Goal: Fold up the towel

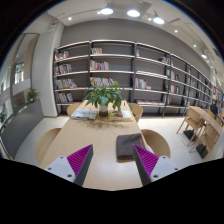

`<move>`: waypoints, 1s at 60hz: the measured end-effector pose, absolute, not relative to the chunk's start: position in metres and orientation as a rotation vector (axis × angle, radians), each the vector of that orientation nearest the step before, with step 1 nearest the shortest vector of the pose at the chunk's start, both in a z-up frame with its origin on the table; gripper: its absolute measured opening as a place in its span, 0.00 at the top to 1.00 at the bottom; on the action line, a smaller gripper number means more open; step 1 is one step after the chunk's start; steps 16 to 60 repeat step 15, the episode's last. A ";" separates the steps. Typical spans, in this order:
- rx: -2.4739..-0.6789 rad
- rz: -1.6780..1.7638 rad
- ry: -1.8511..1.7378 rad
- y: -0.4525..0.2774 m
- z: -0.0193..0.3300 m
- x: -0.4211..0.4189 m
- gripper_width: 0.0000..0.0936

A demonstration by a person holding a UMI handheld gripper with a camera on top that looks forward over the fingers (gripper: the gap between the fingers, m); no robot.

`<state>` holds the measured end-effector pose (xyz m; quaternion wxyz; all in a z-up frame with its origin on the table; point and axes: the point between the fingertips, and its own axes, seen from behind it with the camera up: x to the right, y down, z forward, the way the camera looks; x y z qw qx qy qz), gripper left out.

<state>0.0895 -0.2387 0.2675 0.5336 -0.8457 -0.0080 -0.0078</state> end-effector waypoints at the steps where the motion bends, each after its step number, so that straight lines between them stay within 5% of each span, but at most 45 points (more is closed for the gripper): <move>1: -2.017 -0.017 -0.023 -0.241 0.267 0.088 0.14; 60: -2.024 -0.001 -0.054 -0.259 0.264 0.068 0.14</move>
